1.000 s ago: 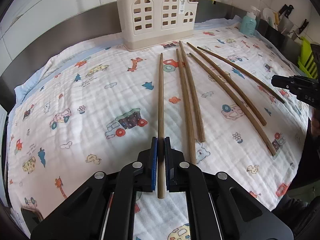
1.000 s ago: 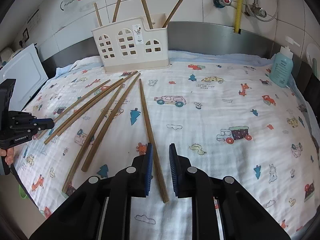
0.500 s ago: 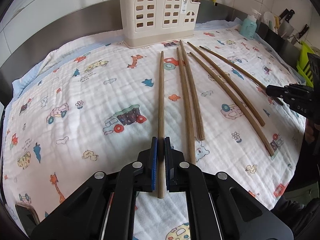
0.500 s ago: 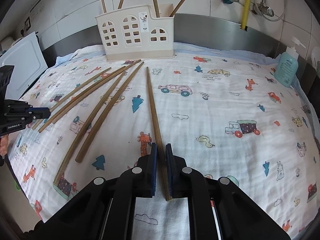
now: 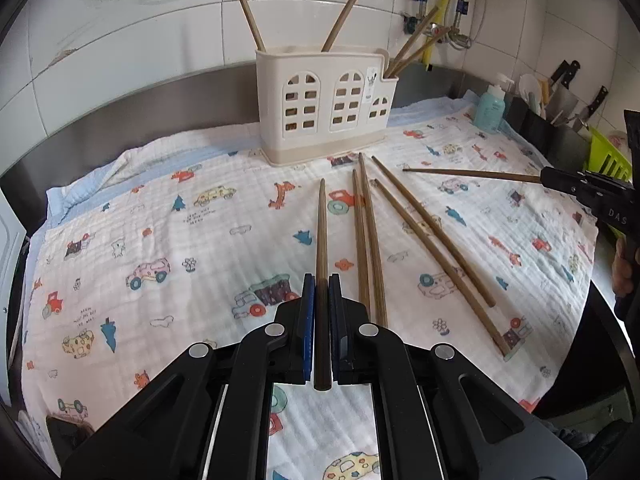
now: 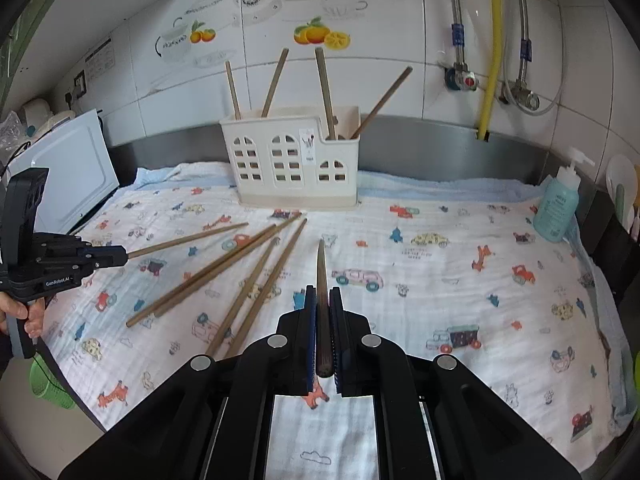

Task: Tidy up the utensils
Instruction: 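Lower both grippers to the chopsticks and close each on a chopstick, then lift the chopstick in the right gripper into the caddy while the left gripper does the same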

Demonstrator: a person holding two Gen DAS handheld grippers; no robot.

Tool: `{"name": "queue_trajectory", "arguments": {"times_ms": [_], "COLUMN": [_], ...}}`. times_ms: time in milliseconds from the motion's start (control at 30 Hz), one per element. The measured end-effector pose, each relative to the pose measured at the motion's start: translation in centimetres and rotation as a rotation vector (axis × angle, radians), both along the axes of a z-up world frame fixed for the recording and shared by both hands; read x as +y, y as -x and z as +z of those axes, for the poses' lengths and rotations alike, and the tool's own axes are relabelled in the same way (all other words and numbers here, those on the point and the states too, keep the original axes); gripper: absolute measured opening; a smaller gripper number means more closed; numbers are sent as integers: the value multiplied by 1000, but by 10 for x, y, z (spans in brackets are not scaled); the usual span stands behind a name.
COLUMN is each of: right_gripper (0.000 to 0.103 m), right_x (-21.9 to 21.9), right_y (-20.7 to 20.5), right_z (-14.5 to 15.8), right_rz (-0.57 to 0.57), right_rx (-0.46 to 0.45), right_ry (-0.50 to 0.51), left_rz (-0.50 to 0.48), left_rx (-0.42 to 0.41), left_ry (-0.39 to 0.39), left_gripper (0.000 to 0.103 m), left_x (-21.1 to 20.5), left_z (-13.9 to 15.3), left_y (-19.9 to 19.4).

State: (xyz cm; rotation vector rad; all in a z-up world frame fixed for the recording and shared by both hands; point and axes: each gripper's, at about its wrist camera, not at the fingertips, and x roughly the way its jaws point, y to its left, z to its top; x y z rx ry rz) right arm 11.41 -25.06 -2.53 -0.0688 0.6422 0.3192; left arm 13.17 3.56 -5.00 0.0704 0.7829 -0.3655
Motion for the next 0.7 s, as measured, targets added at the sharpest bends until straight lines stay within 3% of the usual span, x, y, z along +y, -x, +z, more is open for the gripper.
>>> {"name": "queue_trajectory", "arguments": {"times_ms": [333,567,700], "right_gripper": [7,6,6], "right_x": [6,10,6], "right_y": [-29,-56,-71], "right_z": [53,78,107], "right_rz": [37,59,60], "right_rx": [-76,-84,-119], "right_ry": [-40,-54,-58], "left_rz": [25,17,22], "left_rx": [-108,-137,-150], "left_ry": [76,81,90], "left_gripper": [5,5,5], "left_x": [0,-6,-5], "left_z": [38,56,67], "left_y": [-11,-26,-39]}}
